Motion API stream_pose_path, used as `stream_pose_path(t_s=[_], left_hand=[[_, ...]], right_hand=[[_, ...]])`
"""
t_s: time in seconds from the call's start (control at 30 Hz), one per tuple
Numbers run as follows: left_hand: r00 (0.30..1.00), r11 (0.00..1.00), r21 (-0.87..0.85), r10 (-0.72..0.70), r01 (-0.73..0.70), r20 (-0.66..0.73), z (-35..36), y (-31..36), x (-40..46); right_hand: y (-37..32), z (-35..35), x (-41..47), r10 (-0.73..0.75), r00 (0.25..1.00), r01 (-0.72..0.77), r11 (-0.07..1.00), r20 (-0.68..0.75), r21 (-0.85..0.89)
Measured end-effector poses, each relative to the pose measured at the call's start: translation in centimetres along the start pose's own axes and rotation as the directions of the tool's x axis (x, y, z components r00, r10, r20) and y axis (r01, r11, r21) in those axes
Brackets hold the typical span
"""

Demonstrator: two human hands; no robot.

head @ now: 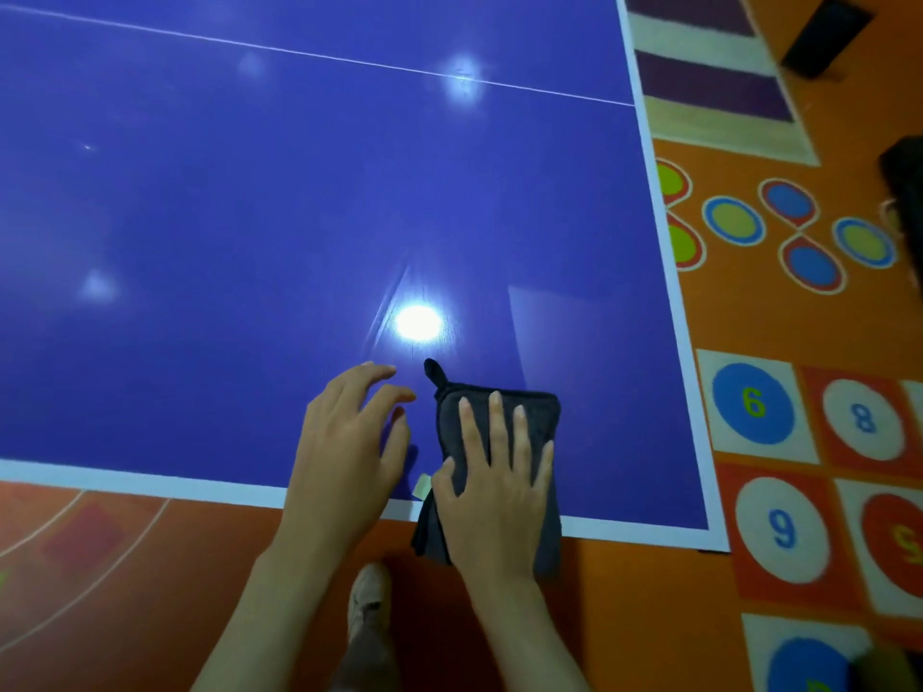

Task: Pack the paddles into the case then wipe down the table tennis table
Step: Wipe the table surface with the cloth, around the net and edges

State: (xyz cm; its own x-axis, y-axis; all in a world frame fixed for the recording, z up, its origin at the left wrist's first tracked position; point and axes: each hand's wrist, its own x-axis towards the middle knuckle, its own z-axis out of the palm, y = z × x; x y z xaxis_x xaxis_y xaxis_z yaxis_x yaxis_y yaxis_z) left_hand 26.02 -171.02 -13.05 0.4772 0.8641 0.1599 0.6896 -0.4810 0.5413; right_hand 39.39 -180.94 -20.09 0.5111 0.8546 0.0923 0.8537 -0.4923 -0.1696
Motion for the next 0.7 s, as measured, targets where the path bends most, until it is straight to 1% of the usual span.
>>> stream_pose_path(t_s=[0.17, 0.27, 0.37, 0.57, 0.7], left_hand=[[1.000, 1.000, -0.014, -0.012, 0.011, -0.015, 1.1, -0.8, 2.5], [1.000, 1.000, -0.023, -0.009, 0.009, 0.004, 2.0, -0.9, 4.6], [1.000, 1.000, -0.024, -0.005, 0.006, 0.021, 2.9, -1.1, 6.7], [0.999, 0.997, -0.072, 0.024, -0.022, 0.034, 4.2, -0.9, 9.6], [1.000, 0.997, -0.075, 0.000, 0.002, 0.029, 4.7, 0.0, 9.6]], right_hand=[[0.6, 0.4, 7.2, 0.033, 0.999, -0.033, 0.999, -0.019, 0.015], [1.5, 0.6, 12.5, 0.075, 0.995, -0.074, 0.997, -0.060, 0.016], [2.3, 1.1, 17.6, 0.087, 0.994, -0.087, 0.996, -0.063, 0.004], [3.9, 1.4, 26.0, 0.062, 0.996, -0.062, 0.998, -0.070, 0.010], [4.5, 1.6, 27.0, 0.022, 0.996, -0.021, 1.000, -0.085, 0.014]])
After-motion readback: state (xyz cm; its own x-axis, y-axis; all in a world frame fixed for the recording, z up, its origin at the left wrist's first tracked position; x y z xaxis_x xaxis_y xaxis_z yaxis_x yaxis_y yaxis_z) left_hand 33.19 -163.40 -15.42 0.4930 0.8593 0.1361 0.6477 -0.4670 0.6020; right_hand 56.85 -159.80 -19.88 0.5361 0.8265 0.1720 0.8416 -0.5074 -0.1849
